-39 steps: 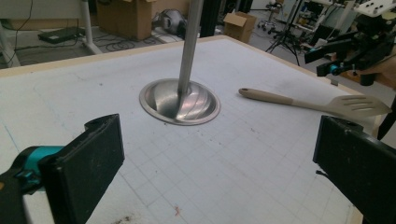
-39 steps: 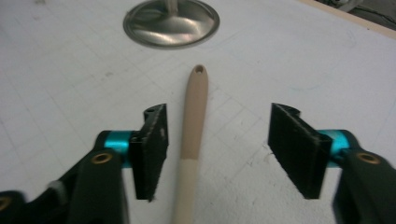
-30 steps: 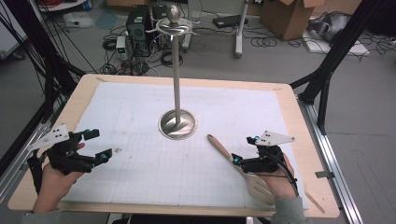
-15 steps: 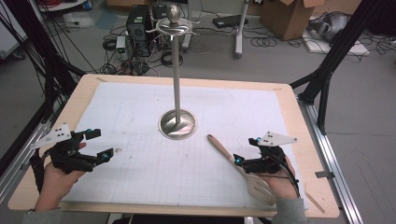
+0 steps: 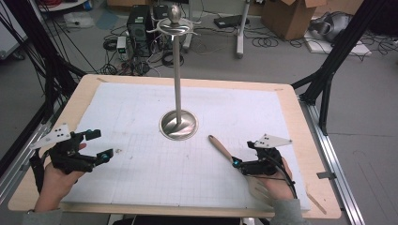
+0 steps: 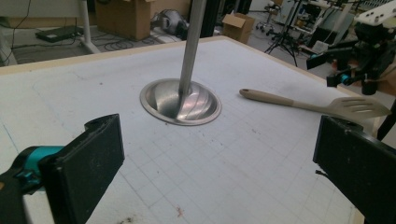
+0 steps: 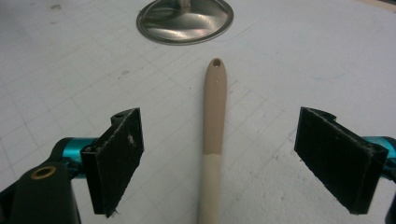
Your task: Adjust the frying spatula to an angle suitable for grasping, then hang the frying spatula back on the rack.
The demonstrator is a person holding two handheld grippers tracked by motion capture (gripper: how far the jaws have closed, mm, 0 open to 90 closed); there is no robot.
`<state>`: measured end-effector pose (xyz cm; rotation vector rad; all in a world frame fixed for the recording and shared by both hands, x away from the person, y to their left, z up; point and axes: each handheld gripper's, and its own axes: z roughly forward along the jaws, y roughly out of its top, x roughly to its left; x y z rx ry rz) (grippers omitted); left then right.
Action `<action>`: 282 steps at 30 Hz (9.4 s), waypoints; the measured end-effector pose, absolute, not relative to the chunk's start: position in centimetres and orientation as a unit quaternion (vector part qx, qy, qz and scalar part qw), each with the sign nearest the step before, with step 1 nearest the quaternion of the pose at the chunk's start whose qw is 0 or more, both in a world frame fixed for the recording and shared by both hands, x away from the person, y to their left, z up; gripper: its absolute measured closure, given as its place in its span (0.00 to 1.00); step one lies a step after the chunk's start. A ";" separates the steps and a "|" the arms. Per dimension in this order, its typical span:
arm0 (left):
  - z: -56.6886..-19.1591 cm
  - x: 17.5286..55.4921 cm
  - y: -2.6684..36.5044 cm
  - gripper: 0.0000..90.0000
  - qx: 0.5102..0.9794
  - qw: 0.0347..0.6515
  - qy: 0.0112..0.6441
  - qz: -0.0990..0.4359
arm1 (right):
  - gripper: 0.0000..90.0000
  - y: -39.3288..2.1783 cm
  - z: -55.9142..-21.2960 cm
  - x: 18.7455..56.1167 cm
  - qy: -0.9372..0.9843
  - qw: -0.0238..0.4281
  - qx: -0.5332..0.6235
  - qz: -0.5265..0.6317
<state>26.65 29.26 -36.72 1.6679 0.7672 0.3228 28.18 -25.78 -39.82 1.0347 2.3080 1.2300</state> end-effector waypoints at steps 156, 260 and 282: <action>-36.9 26.1 29.3 0.03 0.717 0.596 0.332 0.139 | 0.87 -26.3 -37.5 28.2 0.796 0.149 0.319 0.493; -36.8 21.4 33.0 0.03 0.693 0.593 0.371 0.175 | 0.87 -20.2 -23.0 38.4 0.794 0.088 0.236 0.553; -36.8 21.1 33.4 0.03 0.690 0.594 0.375 0.176 | 0.87 -19.1 -23.0 39.1 0.802 0.082 0.238 0.542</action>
